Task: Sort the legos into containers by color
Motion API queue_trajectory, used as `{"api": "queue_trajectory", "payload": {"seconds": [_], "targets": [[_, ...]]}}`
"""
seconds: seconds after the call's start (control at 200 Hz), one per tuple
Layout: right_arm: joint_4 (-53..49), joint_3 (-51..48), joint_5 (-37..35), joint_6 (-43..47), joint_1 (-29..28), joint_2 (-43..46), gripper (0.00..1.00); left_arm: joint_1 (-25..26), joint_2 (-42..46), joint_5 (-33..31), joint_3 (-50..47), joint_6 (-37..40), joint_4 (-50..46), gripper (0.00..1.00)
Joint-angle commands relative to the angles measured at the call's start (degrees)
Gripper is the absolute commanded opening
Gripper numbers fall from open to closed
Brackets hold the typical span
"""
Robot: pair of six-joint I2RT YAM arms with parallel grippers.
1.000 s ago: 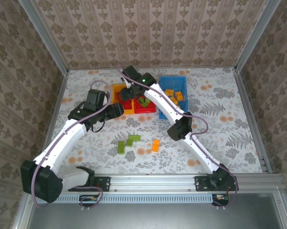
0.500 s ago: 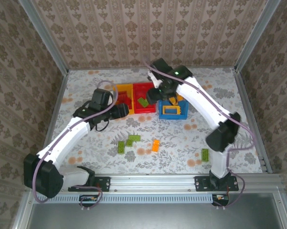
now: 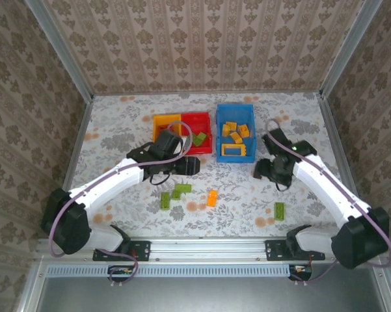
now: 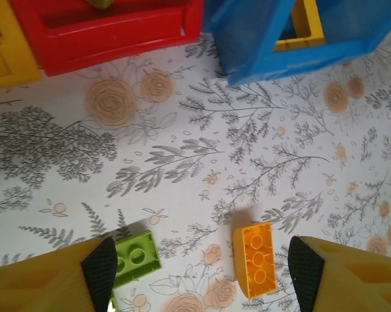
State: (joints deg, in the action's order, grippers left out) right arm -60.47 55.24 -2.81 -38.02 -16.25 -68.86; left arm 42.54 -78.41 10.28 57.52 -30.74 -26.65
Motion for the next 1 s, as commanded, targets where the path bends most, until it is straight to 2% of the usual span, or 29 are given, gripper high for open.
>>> {"api": "queue_trajectory", "payload": {"seconds": [0.0, 0.08, 0.24, 0.495, 0.585, 0.75, 0.995], "targets": [[-1.04, -6.74, 2.5, -6.67, 2.92, 3.05, 0.75, 2.31, -1.27, 1.39, 1.26, -0.46, 2.41, 0.73], [-0.2, -10.04, 2.72, -7.21, 3.99, 3.47, 0.76, 4.3, -2.23, 4.22, 0.86, -0.11, 4.85, 0.74], [3.47, -16.08, 5.02, -8.21, 6.66, 2.37, 0.77, 7.52, -4.94, 4.8, 1.77, 0.27, 5.72, 0.73], [6.54, -17.11, 5.67, -5.99, 7.89, -3.8, 0.75, 8.59, -5.58, 4.07, 2.5, -1.51, 7.31, 0.73], [8.69, -17.19, 7.1, -5.15, 7.99, -5.7, 0.69, 8.74, -5.31, 3.7, 2.47, -1.6, 7.3, 0.73], [11.15, -17.27, 9.55, -4.11, 7.82, -7.39, 0.5, 8.68, -3.92, 2.28, 1.99, -2.29, 7.06, 0.73], [12.69, -17.28, 10.26, -3.09, 5.09, -7.57, 0.35, 7.99, -2.28, 0.9, 1.68, -2.59, 6.41, 0.73]]}}
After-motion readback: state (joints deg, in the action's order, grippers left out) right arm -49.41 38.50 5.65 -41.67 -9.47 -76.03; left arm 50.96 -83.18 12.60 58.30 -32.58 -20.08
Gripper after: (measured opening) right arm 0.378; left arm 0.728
